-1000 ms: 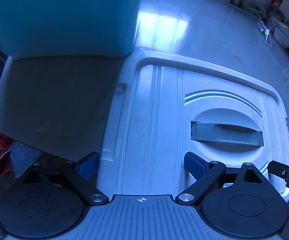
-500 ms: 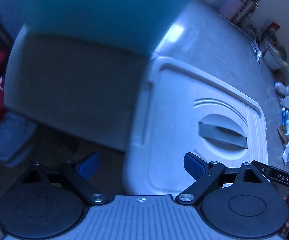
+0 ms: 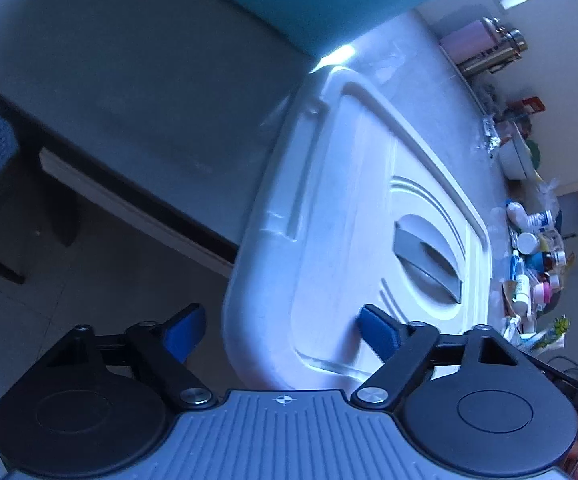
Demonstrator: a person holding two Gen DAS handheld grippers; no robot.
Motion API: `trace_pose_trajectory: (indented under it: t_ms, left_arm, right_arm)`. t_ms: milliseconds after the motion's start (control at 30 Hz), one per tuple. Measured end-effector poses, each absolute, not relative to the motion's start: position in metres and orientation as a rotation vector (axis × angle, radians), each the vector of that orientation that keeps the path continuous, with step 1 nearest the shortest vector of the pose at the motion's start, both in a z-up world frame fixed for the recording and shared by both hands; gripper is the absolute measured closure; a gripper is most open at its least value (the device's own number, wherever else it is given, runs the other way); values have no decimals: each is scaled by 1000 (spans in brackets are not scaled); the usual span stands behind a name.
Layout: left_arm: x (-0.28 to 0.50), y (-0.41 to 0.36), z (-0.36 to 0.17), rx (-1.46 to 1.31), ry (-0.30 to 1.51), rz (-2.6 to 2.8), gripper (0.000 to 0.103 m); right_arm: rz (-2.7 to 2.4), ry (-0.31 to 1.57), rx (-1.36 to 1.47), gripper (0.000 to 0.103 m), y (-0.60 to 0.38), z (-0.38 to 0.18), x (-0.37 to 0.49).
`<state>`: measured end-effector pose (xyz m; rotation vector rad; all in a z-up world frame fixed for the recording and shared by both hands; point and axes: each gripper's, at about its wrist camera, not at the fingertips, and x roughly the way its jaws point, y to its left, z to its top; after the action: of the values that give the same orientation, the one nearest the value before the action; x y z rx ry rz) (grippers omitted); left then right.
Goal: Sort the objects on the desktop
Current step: 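Grip the lid rim with both tools and tilt it up on edge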
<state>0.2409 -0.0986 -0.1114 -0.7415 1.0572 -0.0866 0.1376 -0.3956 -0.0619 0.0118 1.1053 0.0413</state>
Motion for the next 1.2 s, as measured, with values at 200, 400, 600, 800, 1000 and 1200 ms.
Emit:
trace_pose_trajectory:
  t_ms: [200,400,600,800,1000,1200]
  left_arm:
    - [225,-92,-100,-748,1034,-133,37]
    - [216,-79,-102,-781,1032,-140,41]
    - [215,-79,-101,-764,1050,-140,40]
    - [212,-79,-99,-758,1062,-137,39]
    - [212,-83,-98,-747,1070,-129,38]
    - [212,-86,-95,-719,1076,-123,37]
  right_arm:
    - [50,1107,13,16,-402,-64,141]
    - [46,1103,25,16,-403,-64,139]
    - [25,1109,144,15,-420,-51,128]
    - [-48,1120,457,13,-476,-51,88]
    - [-46,1132,713,14,-487,-97,73]
    - [10,1095,846,26,-474,-127,82]
